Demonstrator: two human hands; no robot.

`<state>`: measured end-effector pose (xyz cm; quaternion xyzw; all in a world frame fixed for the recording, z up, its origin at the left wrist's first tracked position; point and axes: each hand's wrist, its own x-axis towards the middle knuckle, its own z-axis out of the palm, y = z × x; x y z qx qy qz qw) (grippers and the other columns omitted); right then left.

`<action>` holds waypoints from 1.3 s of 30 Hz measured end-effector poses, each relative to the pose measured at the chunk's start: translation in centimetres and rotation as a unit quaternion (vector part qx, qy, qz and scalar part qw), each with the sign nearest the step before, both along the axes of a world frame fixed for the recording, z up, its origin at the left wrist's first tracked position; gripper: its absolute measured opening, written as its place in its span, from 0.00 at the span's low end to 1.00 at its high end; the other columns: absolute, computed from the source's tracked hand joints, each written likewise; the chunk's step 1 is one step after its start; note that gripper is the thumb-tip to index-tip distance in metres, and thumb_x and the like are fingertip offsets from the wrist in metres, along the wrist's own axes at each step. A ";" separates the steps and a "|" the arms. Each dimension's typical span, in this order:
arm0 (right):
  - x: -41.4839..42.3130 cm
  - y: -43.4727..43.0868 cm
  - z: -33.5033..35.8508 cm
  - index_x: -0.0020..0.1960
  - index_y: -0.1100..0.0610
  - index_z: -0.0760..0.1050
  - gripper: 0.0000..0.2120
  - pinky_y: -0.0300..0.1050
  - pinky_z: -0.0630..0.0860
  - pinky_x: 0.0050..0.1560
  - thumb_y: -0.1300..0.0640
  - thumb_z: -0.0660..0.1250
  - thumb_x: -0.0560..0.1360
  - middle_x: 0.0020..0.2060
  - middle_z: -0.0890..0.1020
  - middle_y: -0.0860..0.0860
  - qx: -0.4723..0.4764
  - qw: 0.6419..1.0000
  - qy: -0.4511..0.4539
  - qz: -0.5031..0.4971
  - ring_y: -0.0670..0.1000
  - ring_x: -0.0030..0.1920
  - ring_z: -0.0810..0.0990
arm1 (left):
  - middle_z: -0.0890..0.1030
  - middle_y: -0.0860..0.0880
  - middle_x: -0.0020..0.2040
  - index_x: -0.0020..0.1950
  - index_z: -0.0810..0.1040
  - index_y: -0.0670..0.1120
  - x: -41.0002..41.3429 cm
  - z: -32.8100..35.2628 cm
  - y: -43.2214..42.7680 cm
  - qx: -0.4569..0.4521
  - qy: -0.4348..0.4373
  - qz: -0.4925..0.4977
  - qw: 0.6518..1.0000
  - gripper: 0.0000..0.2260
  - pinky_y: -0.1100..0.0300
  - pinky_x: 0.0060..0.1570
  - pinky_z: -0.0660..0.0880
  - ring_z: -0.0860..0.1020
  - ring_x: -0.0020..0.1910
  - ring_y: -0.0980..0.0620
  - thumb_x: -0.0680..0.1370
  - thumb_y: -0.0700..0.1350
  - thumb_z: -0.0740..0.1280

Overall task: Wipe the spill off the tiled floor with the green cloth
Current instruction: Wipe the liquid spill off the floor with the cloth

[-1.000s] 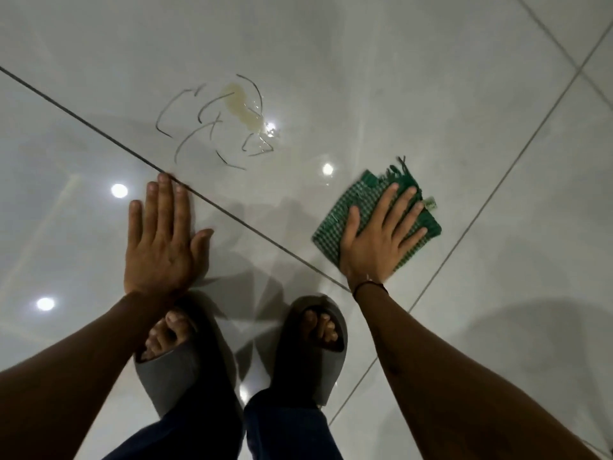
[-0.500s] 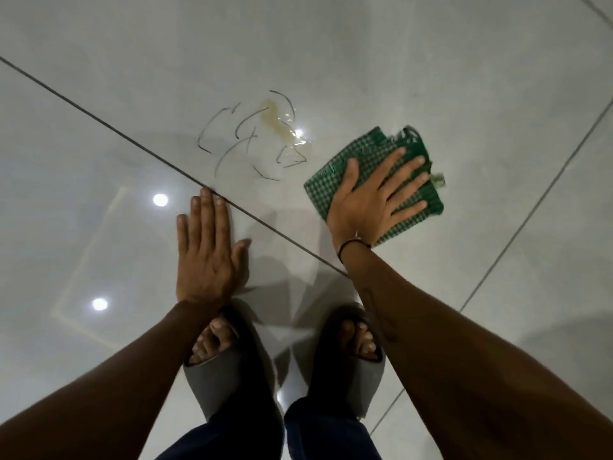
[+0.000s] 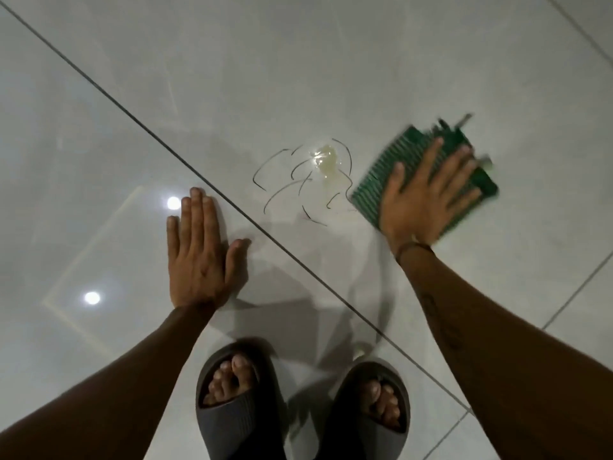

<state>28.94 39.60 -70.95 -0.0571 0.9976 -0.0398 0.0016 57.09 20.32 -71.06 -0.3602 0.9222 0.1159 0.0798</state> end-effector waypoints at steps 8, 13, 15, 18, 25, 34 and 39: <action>7.8 1.6 0.5 0.90 0.47 0.46 0.39 0.71 0.48 0.88 0.30 0.49 0.86 0.90 0.51 0.55 0.049 0.928 -0.065 0.364 0.62 0.90 0.51 | 0.47 0.40 0.92 0.91 0.46 0.42 0.3 0.4 -1.6 -0.008 0.016 -0.030 0.999 0.38 0.42 0.91 0.44 0.45 0.92 0.42 0.87 0.62 0.50; 1.4 -3.1 1.1 0.90 0.52 0.51 0.37 0.76 0.56 0.85 0.32 0.44 0.87 0.89 0.56 0.60 0.034 0.994 -0.024 0.106 0.66 0.89 0.54 | 0.46 0.39 0.92 0.91 0.46 0.41 0.7 -0.1 -1.5 -0.020 0.022 -0.046 0.998 0.39 0.41 0.91 0.45 0.44 0.92 0.41 0.86 0.62 0.51; 1.4 -9.5 0.8 0.89 0.53 0.54 0.38 0.78 0.55 0.85 0.32 0.45 0.87 0.88 0.58 0.61 0.013 0.989 -0.019 0.145 0.67 0.88 0.57 | 0.47 0.39 0.92 0.91 0.47 0.40 0.6 0.1 -1.6 -0.024 0.023 -0.046 0.998 0.39 0.40 0.91 0.46 0.45 0.92 0.41 0.86 0.61 0.51; 6.0 -12.5 0.6 0.90 0.52 0.51 0.39 0.73 0.47 0.87 0.31 0.49 0.87 0.89 0.55 0.60 0.019 0.932 -0.041 0.360 0.65 0.89 0.55 | 0.50 0.38 0.92 0.90 0.50 0.39 0.3 0.4 -1.5 -0.025 0.028 -0.045 0.998 0.38 0.38 0.90 0.51 0.48 0.92 0.39 0.87 0.61 0.52; 2.2 -3.3 1.3 0.90 0.53 0.51 0.39 0.73 0.53 0.87 0.31 0.45 0.87 0.89 0.54 0.59 0.062 0.984 -0.040 0.161 0.65 0.89 0.53 | 0.47 0.40 0.92 0.91 0.47 0.41 0.6 -0.4 -1.6 -0.026 0.042 -0.053 0.997 0.39 0.40 0.91 0.46 0.46 0.92 0.41 0.87 0.63 0.49; 7.1 -12.9 1.2 0.90 0.52 0.50 0.37 0.70 0.48 0.88 0.33 0.47 0.88 0.90 0.53 0.58 0.035 0.867 -0.058 0.494 0.62 0.90 0.53 | 0.53 0.36 0.91 0.89 0.54 0.37 0.5 0.0 -1.7 -0.029 0.069 -0.047 0.996 0.34 0.36 0.89 0.53 0.52 0.91 0.37 0.87 0.54 0.51; 1.2 -8.6 0.8 0.90 0.53 0.49 0.39 0.70 0.44 0.87 0.32 0.45 0.87 0.90 0.53 0.58 0.060 0.980 -0.022 0.187 0.63 0.90 0.52 | 0.51 0.36 0.91 0.89 0.52 0.37 0.4 0.1 -1.7 -0.018 0.052 -0.046 0.997 0.35 0.36 0.90 0.52 0.51 0.91 0.38 0.87 0.55 0.51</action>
